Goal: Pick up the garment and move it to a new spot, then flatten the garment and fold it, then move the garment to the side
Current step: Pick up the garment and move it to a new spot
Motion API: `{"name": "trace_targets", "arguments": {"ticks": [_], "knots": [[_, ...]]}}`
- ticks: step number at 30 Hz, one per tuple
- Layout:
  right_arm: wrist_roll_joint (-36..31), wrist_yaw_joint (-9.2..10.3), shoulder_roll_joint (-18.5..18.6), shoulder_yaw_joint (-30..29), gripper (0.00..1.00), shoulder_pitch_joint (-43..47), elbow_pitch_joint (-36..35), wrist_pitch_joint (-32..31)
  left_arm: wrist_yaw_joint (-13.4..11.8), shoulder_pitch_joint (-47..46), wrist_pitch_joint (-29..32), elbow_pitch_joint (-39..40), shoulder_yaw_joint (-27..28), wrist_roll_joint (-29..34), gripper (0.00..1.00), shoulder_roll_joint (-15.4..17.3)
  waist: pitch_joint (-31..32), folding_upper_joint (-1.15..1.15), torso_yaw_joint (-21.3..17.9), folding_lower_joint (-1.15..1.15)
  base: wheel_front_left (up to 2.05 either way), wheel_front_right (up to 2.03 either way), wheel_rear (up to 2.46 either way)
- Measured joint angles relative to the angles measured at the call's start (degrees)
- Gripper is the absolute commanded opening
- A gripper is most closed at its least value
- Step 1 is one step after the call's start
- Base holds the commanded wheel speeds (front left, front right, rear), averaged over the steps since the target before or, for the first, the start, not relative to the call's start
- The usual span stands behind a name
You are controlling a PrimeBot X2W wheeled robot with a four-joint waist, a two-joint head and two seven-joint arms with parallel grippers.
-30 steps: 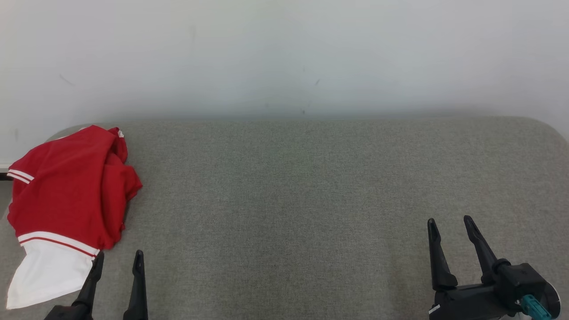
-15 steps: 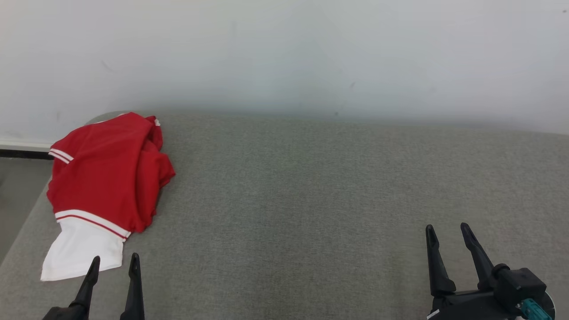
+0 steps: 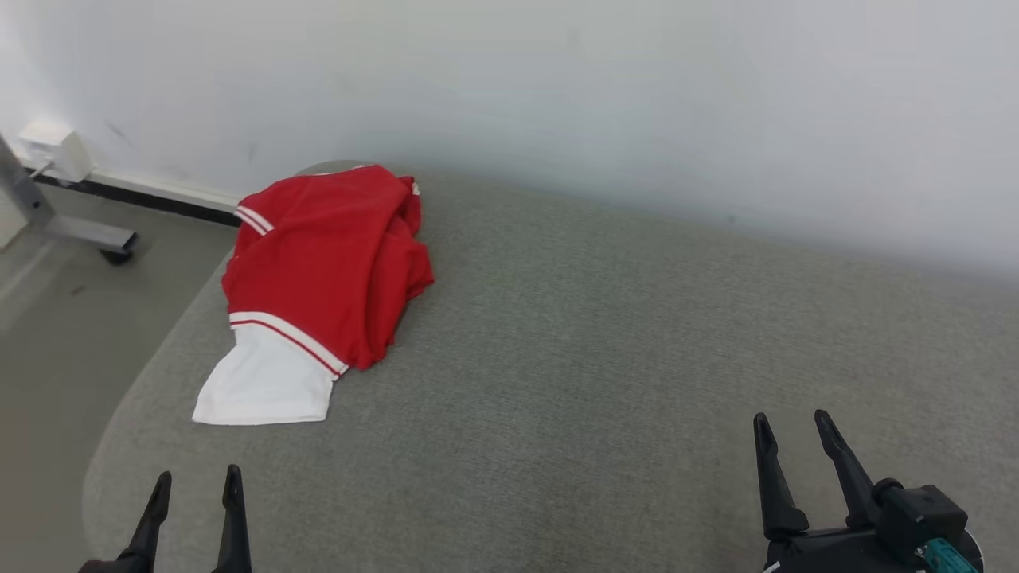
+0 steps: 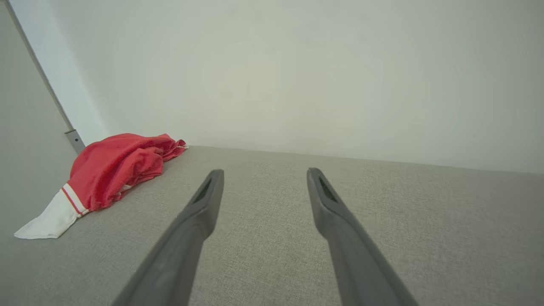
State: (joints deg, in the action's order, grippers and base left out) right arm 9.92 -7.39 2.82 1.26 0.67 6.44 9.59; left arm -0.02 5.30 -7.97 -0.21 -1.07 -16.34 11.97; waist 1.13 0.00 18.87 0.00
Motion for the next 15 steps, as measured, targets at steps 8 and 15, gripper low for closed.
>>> {"name": "trace_targets", "arguments": {"ticks": [8, 15], "knots": [[0.16, 0.00, -0.01, 0.83, 1.00, -0.19, 0.11, -0.43, -1.01, 0.32, -1.58, -0.88, 1.26, -1.08, 1.00, -0.35, -0.52, 0.00, 6.24, 0.00, 0.00, 0.00, 0.00], [0.26, 0.00, -0.01, 2.03, 1.00, -0.96, 0.40, -0.55, -2.01, 1.33, -2.82, -0.84, 2.92, -1.40, 1.00, 0.19, -1.33, 0.00, 8.86, 0.00, 0.00, 0.00, 0.00]]}}
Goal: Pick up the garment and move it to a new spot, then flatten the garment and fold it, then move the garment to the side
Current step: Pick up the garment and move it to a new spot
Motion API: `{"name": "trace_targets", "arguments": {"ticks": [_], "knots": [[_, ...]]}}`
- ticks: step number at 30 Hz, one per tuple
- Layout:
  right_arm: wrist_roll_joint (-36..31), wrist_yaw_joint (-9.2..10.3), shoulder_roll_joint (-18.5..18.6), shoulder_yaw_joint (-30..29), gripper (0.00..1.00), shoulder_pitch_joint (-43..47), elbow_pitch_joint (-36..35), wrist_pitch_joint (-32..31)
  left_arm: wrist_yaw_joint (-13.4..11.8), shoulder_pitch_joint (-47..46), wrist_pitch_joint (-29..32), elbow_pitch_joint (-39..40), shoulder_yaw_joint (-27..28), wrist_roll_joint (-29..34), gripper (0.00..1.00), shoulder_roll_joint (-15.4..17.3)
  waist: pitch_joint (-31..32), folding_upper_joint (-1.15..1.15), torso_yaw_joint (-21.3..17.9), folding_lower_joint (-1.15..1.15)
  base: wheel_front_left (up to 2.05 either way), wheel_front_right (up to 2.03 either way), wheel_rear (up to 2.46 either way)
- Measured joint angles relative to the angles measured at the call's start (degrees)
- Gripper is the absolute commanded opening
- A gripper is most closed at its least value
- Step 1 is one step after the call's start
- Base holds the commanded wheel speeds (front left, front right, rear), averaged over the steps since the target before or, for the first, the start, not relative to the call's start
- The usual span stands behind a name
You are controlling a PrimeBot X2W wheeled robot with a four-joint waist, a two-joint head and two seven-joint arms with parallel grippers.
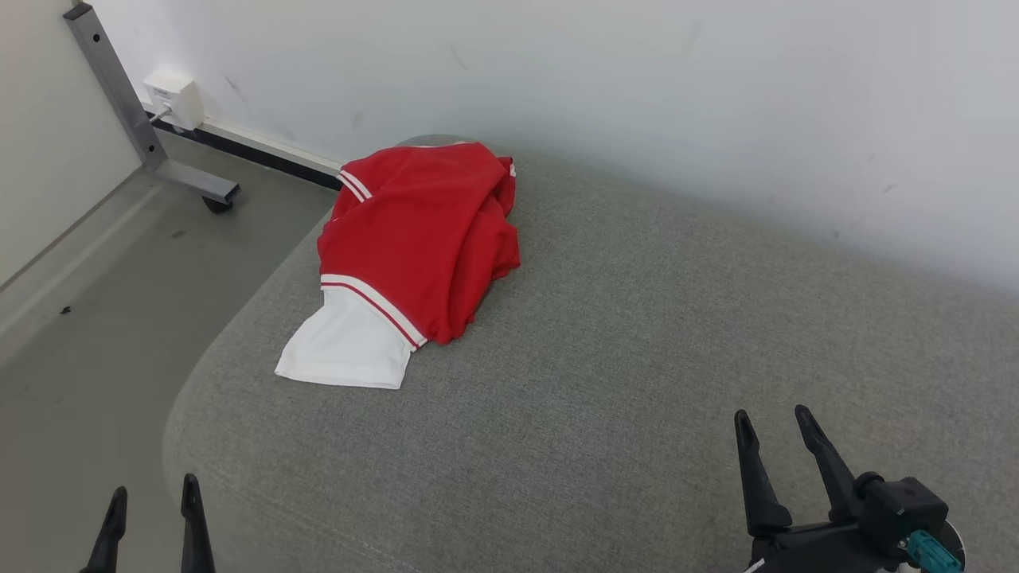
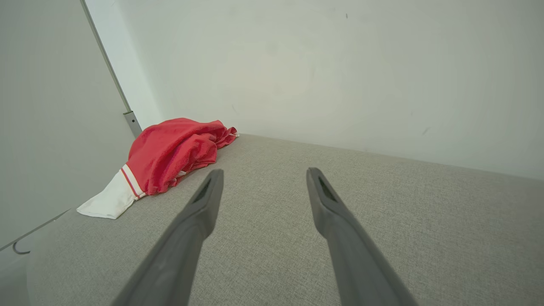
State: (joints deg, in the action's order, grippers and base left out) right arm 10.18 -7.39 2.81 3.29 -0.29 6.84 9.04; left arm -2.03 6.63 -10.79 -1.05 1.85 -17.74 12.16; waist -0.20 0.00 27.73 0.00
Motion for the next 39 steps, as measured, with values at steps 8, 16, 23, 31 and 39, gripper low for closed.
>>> {"name": "trace_targets", "arguments": {"ticks": [8, 16, 23, 31, 39], "knots": [[0.10, 0.00, 0.00, 0.01, 1.00, -0.30, 0.38, 0.07, -0.41, -0.65, -0.73, -0.92, 0.31, -0.54, 1.00, 0.01, -0.87, 0.00, 0.08, 0.00, 0.00, 0.00, 0.00], [-2.09, 0.00, 0.00, -1.24, 1.00, -1.62, -0.68, 0.34, 1.55, -8.93, -0.49, -3.01, 0.08, -1.76, 1.00, 1.99, -2.83, 0.00, -1.61, 0.00, 0.00, 0.00, 0.00], [-4.65, 0.00, -0.02, -2.34, 1.00, -4.76, -2.01, 0.40, 3.87, -22.90, 0.62, -7.20, -0.12, -2.43, 1.00, 5.21, -6.84, 0.00, -5.02, 0.01, 0.00, 0.00, 0.00], [-6.87, 0.00, 0.00, -5.42, 1.00, -7.96, -5.11, 1.14, 5.59, -37.60, 0.82, -13.67, 1.05, -3.94, 1.00, 8.60, -12.31, 0.01, -11.28, 0.01, 0.00, 0.00, 0.00], [-6.87, 0.00, 0.04, -7.91, 1.00, -8.31, -6.14, 2.61, 7.05, -47.51, 3.12, -22.69, 1.83, -5.78, 1.00, 12.90, -17.82, 0.01, -18.52, 0.01, 0.00, 0.00, 0.00]]}}
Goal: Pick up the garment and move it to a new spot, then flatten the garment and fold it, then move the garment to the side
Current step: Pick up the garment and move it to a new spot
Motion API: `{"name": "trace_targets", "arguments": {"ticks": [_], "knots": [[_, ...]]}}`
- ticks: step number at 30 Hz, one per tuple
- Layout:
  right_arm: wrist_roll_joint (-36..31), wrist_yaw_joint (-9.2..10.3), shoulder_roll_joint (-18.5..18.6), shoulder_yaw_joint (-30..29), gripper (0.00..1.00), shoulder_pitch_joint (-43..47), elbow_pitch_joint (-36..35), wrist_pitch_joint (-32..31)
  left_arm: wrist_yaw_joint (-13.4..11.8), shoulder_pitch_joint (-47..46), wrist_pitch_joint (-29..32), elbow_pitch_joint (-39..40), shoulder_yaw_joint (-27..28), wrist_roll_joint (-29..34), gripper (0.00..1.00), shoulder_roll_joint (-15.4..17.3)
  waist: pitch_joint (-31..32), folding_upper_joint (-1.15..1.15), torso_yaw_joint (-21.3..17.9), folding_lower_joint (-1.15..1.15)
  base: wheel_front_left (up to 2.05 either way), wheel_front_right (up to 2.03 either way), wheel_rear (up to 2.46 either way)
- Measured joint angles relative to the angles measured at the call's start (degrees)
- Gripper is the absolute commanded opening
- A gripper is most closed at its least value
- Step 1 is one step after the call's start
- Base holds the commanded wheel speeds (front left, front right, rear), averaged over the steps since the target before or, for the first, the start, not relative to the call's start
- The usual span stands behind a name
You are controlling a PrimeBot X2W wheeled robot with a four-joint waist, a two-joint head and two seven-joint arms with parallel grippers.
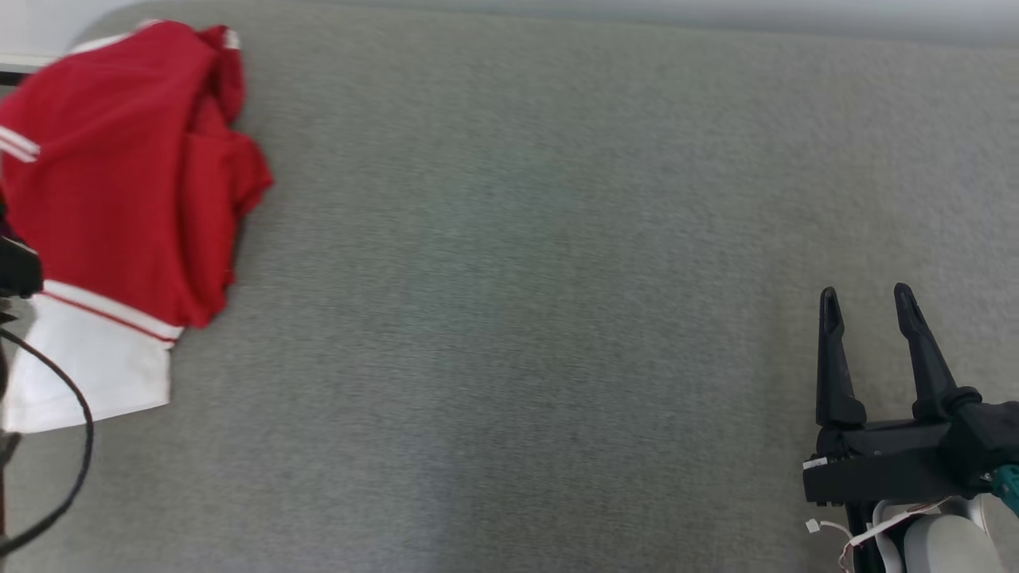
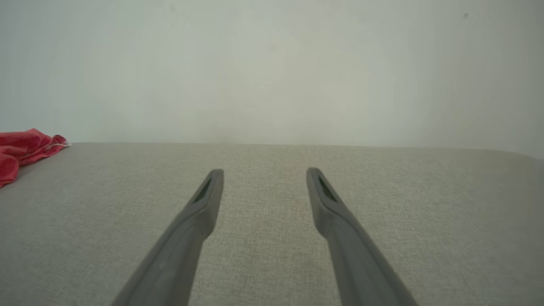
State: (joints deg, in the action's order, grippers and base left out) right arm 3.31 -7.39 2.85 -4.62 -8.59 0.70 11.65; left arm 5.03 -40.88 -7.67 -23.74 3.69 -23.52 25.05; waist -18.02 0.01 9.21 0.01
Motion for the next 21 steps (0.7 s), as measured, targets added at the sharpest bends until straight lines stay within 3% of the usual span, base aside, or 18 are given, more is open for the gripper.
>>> {"name": "trace_targets", "arguments": {"ticks": [10, 21], "knots": [[0.58, 0.00, 0.00, -0.27, 1.00, -0.90, 0.33, 1.02, 1.51, -5.54, 5.69, -13.68, -4.65, 0.33, 1.00, 2.14, -5.69, 0.00, -6.40, 0.00, 0.00, 0.00, 0.00], [1.13, 0.00, -0.01, 0.49, 1.00, -1.89, 1.64, 1.55, 2.03, -6.96, 10.63, -26.58, -7.88, -0.20, 1.00, 2.65, -6.43, 0.00, -8.57, -0.02, 0.00, 0.00, 0.00]]}}
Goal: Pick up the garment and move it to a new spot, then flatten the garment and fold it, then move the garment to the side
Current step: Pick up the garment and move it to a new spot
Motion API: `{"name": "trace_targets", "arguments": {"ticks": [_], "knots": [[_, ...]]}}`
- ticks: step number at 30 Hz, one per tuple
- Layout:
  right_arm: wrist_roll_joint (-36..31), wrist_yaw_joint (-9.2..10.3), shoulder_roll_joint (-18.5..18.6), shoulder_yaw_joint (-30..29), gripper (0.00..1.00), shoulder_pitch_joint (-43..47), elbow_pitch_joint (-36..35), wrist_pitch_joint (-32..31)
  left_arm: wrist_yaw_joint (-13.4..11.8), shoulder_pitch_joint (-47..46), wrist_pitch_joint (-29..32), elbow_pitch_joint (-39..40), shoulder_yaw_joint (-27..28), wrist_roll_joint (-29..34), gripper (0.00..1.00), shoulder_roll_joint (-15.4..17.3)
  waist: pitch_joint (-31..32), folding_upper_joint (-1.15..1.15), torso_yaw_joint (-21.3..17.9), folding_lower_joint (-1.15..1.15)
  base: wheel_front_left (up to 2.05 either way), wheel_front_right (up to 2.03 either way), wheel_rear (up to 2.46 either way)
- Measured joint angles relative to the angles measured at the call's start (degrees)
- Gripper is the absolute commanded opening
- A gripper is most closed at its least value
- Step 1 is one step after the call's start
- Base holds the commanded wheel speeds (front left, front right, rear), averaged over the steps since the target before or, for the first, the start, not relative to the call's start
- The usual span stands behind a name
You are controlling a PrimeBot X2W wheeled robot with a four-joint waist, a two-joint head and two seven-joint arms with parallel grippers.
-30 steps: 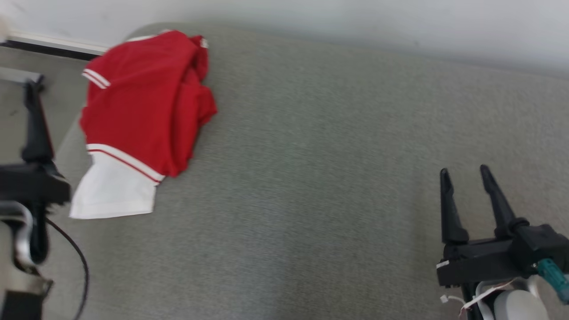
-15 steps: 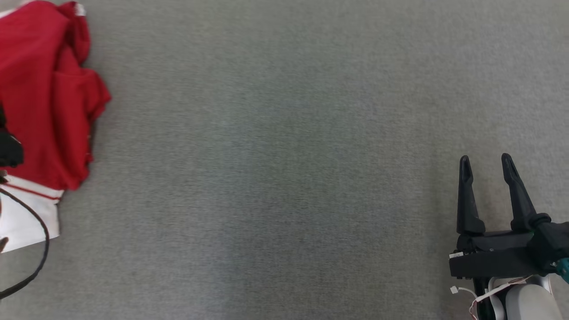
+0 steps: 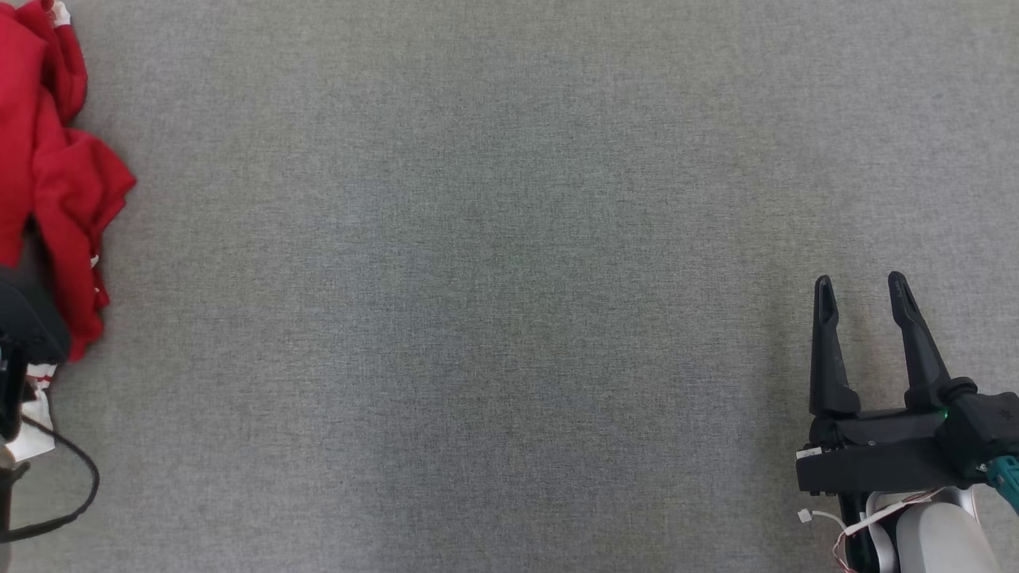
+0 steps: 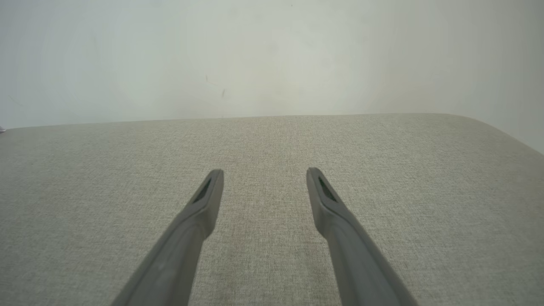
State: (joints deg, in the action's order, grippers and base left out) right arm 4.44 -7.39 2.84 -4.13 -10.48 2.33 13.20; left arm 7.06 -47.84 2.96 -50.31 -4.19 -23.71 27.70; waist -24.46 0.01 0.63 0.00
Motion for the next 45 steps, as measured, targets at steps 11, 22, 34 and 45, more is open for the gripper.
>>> {"name": "trace_targets", "arguments": {"ticks": [11, 22, 34, 45], "knots": [[0.27, 0.00, 0.00, 0.29, 1.00, -0.05, 0.45, 0.26, 0.09, -1.03, -4.70, -4.67, -1.56, -0.49, 0.00, 0.18, 1.18, 0.00, -0.64, 0.00, 0.00, 0.00, 0.00], [3.52, 0.00, 0.00, 1.82, 1.00, 0.52, 4.21, 1.44, -0.53, -6.18, -13.19, 2.08, -2.55, 2.12, 0.00, 3.79, 6.42, 0.00, 0.35, 0.00, 0.00, 0.00, 0.00], [7.20, 0.00, 0.00, 3.26, 1.00, 1.39, 6.35, 1.80, -0.14, -16.52, -9.04, 20.91, -8.34, 4.06, 0.00, 3.20, 11.46, -0.01, -2.19, -0.01, 0.00, 0.00, 0.00], [8.94, 0.00, -0.01, 3.70, 1.00, 2.21, 6.84, 1.90, -0.67, -18.25, -3.86, 29.88, -15.22, 3.44, 0.00, -7.21, 13.16, 0.00, -8.54, 0.00, 0.00, 0.00, 0.00]]}}
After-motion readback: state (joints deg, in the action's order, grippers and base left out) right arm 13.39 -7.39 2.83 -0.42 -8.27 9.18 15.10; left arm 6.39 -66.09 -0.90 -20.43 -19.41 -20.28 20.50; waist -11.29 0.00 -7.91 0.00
